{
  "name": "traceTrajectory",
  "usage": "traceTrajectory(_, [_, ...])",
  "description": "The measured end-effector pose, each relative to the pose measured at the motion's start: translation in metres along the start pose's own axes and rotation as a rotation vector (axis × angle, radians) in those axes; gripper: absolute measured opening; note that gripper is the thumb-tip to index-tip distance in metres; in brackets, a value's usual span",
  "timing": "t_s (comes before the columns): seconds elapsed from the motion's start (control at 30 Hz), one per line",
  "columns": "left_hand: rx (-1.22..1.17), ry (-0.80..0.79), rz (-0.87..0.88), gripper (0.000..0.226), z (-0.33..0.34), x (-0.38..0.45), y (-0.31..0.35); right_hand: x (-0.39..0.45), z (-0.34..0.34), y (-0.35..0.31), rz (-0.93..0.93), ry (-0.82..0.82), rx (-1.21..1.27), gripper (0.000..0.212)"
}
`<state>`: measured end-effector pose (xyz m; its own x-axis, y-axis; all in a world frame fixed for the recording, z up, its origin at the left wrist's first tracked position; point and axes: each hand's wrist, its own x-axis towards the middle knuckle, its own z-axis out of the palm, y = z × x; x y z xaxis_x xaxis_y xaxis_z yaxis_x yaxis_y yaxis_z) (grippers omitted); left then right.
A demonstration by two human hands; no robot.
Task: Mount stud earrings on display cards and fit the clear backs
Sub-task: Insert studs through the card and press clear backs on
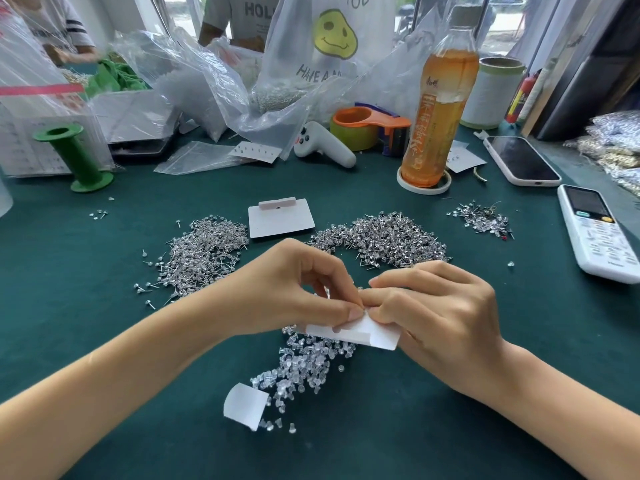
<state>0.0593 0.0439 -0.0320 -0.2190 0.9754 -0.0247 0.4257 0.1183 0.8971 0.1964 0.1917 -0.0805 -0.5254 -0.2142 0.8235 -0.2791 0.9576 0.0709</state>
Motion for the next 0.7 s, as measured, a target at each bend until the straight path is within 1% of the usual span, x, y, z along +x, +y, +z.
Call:
traceTrajectory(0.1, [-0.057,-0.005,-0.07,0.014,0.003,0.001,0.0,0.001,-0.002,-0.001,-0.063,-0.016,-0.036,0.031])
traceTrajectory(0.2, [-0.099,-0.006,-0.121,0.012,0.005,0.001,-0.002,0.001,-0.002,-0.002,-0.107,-0.025,-0.087,0.031])
traceTrajectory(0.3, [-0.098,0.035,-0.138,0.003,0.005,0.001,-0.002,0.003,0.0,0.0,-0.086,-0.023,-0.099,0.028])
traceTrajectory(0.33, [-0.118,0.088,-0.124,0.01,0.004,0.001,-0.003,0.004,0.0,0.001,-0.052,-0.021,-0.085,0.026])
traceTrajectory(0.4, [-0.169,0.279,-0.034,0.023,0.001,0.002,-0.006,0.006,0.0,0.001,0.098,-0.028,0.005,0.02])
traceTrajectory(0.43, [-0.123,0.393,0.061,0.024,0.0,0.002,-0.006,0.008,-0.001,0.0,0.205,-0.037,0.07,0.02])
traceTrajectory(0.47, [0.016,0.479,0.18,0.021,-0.003,0.0,-0.006,0.01,-0.002,-0.001,0.328,-0.051,0.147,0.023])
traceTrajectory(0.5, [0.206,0.524,0.299,0.021,-0.005,-0.001,-0.006,0.013,-0.003,-0.004,0.467,-0.07,0.231,0.025])
traceTrajectory(0.57, [0.541,0.491,0.475,0.037,-0.008,-0.004,-0.009,0.02,-0.005,-0.006,0.748,-0.1,0.422,0.03])
traceTrajectory(0.6, [0.652,0.449,0.52,0.049,-0.009,-0.005,-0.011,0.025,-0.005,-0.006,0.85,-0.103,0.543,0.029])
traceTrajectory(0.67, [0.787,0.404,0.552,0.066,-0.011,-0.005,-0.014,0.035,-0.005,-0.005,0.971,-0.095,0.793,0.02])
traceTrajectory(0.7, [0.815,0.406,0.547,0.07,-0.011,-0.004,-0.015,0.039,-0.004,-0.004,1.01,-0.09,0.887,0.023])
